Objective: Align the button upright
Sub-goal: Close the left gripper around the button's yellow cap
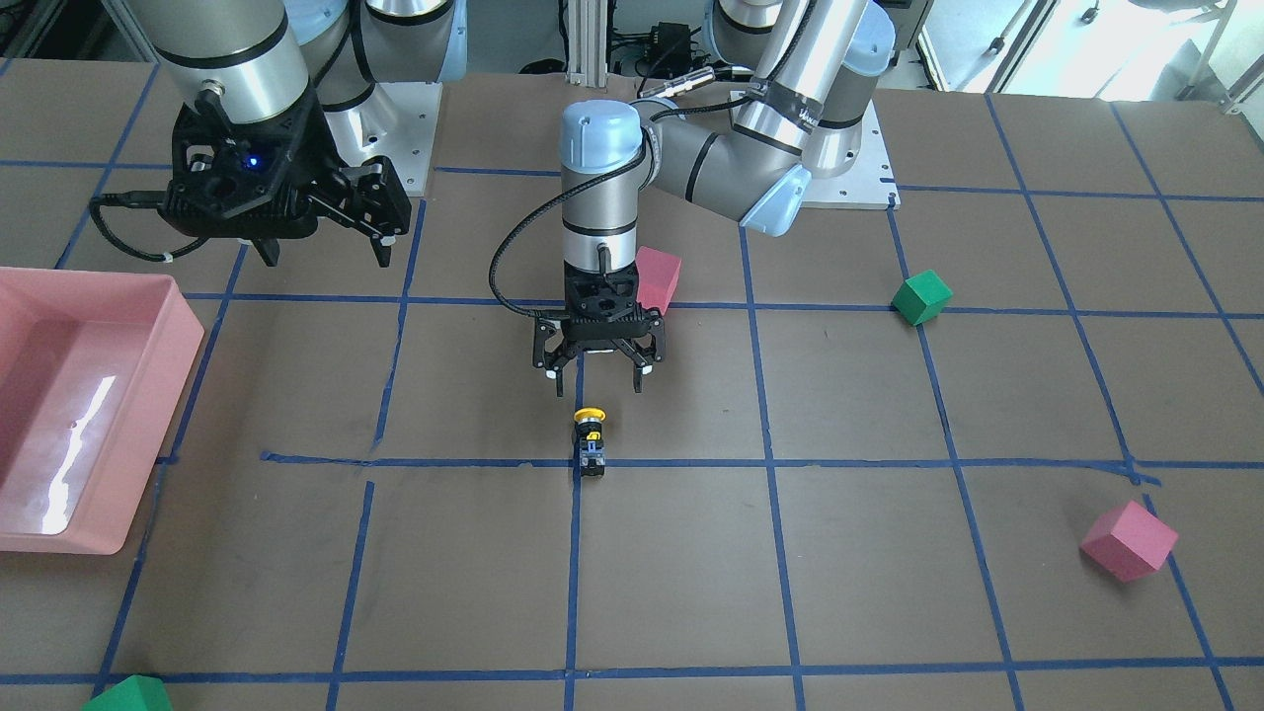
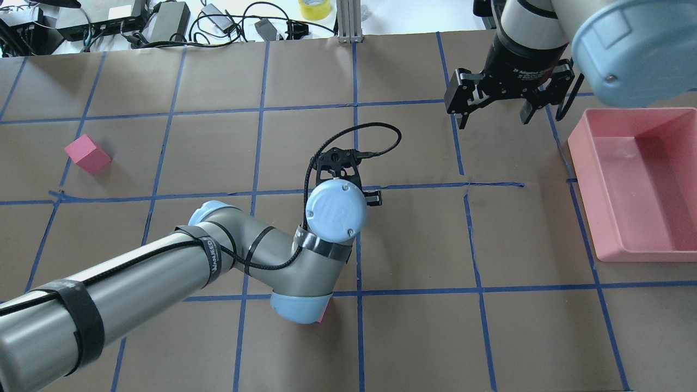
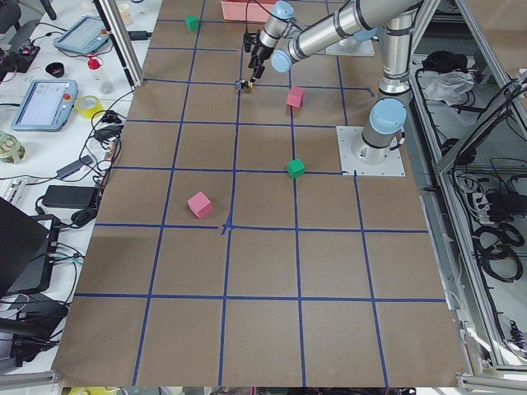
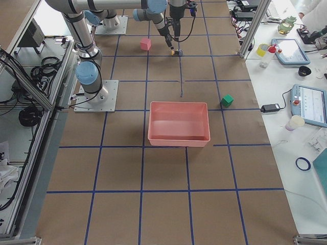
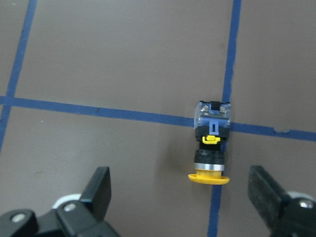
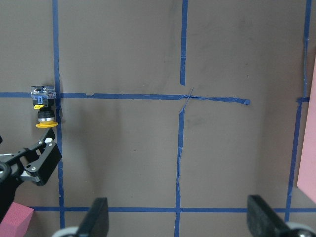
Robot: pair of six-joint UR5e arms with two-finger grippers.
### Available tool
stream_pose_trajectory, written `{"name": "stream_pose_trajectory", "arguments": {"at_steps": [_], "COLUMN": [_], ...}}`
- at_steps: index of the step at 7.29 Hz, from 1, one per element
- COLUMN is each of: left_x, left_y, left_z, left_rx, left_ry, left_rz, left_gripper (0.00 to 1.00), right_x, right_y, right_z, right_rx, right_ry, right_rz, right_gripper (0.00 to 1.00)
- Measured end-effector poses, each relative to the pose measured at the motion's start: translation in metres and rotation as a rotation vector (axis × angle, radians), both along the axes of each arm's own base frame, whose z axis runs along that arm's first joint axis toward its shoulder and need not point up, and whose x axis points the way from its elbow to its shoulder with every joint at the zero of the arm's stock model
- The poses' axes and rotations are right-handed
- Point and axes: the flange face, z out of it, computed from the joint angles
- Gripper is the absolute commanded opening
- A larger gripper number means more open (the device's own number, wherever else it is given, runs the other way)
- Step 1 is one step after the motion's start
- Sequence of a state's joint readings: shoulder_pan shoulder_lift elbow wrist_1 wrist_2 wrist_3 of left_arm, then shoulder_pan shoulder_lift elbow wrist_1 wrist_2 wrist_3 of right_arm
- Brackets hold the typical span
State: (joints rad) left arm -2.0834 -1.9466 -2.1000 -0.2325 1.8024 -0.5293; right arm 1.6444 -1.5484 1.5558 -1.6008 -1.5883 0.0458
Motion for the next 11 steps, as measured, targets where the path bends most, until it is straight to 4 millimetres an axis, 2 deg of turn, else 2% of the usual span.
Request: {"name": "stream_pose_trajectory", "arguments": {"at_steps": [1, 2, 5, 6, 7, 9, 10, 11], "left_x": [0.001, 0.003, 0.008, 0.009, 0.009, 0.009, 0.008, 0.006], "left_y": [0.011, 0.018, 0.022, 0.021, 0.021, 0.020, 0.018, 0.017], "left_z": [-0.015, -0.025, -0.057, -0.063, -0.066, -0.070, -0.072, -0.073], "left_rx": [-0.067, -0.144, -0.202, -0.204, -0.206, -0.205, -0.205, -0.206], "left_ry": [0.005, 0.022, -0.005, -0.001, 0.010, 0.017, 0.017, 0.018], "left_rz": [-0.046, -0.070, -0.071, -0.046, -0.023, -0.011, -0.011, -0.012], "left_gripper": [0.95, 0.90, 0.87, 0.79, 0.67, 0.50, 0.23, 0.00], "right_x": [0.000, 0.000, 0.000, 0.000, 0.000, 0.000, 0.000, 0.000], "right_y": [0.000, -0.001, 0.000, 0.000, 0.000, 0.000, 0.000, 0.000], "right_z": [0.000, -0.001, -0.001, -0.002, -0.003, -0.005, -0.005, -0.006], "right_rx": [-0.003, -0.003, -0.002, -0.002, 0.001, 0.005, 0.005, 0.006], "right_ry": [0.000, 0.000, 0.001, 0.001, 0.001, 0.001, 0.001, 0.001], "right_rz": [0.000, -0.001, -0.002, -0.002, -0.002, -0.004, -0.004, -0.003], "right_gripper": [1.00, 1.00, 1.00, 1.00, 1.00, 1.00, 1.00, 1.00]}}
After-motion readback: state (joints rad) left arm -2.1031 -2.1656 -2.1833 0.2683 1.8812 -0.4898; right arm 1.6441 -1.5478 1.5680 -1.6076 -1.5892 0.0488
